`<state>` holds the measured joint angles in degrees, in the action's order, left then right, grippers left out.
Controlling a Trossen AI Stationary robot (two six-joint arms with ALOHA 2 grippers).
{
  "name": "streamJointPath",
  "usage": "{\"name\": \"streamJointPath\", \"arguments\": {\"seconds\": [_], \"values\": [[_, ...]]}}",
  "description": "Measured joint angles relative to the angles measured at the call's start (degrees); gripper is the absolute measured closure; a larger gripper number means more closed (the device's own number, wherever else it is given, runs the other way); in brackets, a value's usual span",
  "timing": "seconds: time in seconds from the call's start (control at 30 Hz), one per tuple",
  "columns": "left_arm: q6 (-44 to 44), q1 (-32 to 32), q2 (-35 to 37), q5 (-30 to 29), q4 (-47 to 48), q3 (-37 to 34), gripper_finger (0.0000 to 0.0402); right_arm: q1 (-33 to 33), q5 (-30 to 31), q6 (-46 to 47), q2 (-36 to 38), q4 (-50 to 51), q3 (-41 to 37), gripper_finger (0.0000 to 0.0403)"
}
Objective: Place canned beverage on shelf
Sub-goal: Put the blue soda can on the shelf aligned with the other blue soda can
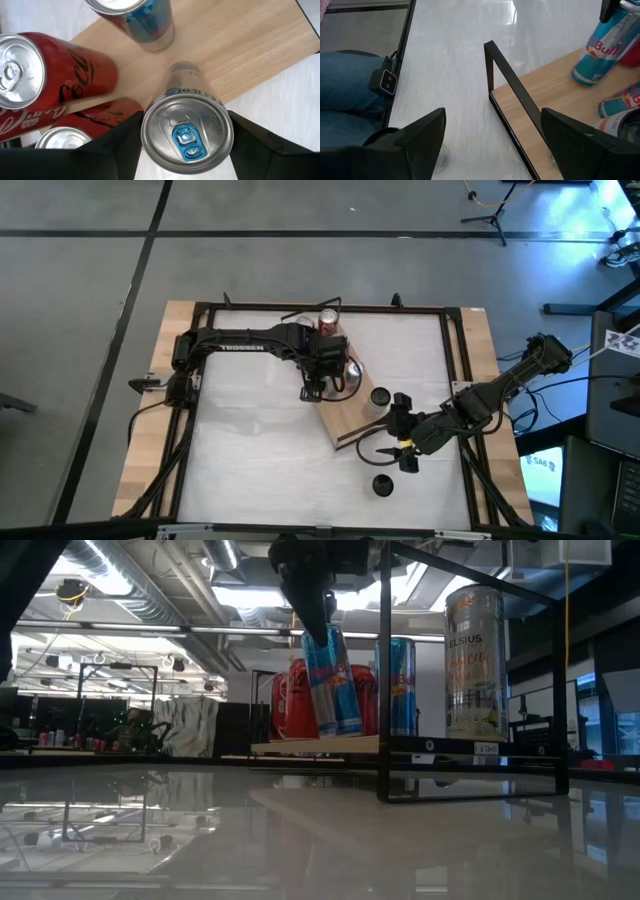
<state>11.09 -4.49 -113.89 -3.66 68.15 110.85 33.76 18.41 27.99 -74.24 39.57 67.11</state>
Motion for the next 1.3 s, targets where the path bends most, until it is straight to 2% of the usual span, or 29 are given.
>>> {"name": "streamJointPath", "arguments": {"seconds": [0.33, 1.3], "values": [[0.04, 0.00, -0.07, -3.24, 0.18, 0.00, 0.0160, -0.02, 0.00, -0.02, 0.00, 0.00, 0.00, 0.0081], [2.97, 0.00, -0.16, -2.58, -1.77, -0.11, 0.0159, -0.02, 0.00, -0.02, 0.00, -0.02, -0.02, 0.0081]]}}
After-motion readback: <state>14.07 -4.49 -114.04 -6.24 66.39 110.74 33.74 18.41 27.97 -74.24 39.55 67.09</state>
